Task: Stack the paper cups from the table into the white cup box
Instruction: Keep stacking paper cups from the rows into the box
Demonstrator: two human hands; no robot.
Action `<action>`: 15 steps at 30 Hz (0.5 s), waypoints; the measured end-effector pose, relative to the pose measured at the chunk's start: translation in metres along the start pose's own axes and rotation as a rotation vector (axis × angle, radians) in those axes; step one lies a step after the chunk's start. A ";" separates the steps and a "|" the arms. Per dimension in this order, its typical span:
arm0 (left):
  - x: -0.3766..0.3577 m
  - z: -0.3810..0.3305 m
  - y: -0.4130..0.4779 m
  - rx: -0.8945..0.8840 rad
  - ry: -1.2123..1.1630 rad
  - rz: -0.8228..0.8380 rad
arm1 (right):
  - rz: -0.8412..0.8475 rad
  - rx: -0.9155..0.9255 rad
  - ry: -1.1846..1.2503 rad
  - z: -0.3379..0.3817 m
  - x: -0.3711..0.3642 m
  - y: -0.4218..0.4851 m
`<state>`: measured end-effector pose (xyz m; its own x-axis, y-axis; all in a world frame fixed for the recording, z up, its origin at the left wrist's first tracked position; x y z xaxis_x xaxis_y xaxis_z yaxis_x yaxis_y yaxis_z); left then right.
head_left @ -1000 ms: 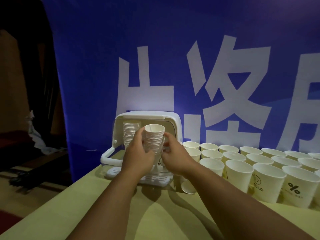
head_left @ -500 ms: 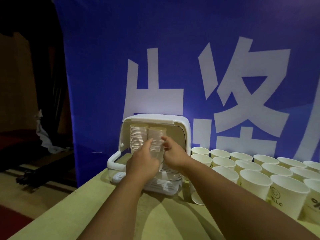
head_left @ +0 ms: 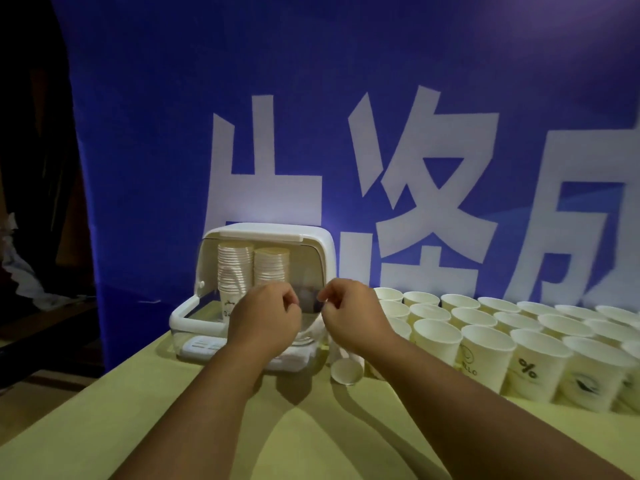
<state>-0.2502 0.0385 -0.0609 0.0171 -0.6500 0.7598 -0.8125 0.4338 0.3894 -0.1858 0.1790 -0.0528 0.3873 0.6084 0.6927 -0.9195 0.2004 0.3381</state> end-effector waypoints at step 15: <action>-0.045 -0.058 -0.031 -0.224 0.112 0.299 | -0.098 -0.089 -0.351 -0.068 0.036 -0.076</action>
<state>-0.1915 0.0903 -0.0767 -0.1277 -0.4075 0.9042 -0.6443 0.7272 0.2368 -0.1063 0.2379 -0.0975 0.4592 0.2853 0.8413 -0.8730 0.3203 0.3678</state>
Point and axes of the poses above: each hand's wrist, its own y-axis towards the middle knuckle, its own x-axis out of the back of the hand, z = x × y, the point moved 2 cm from there along y, towards the middle knuckle, and after that the axes turned 13 degrees about z, right-handed, at the moved point
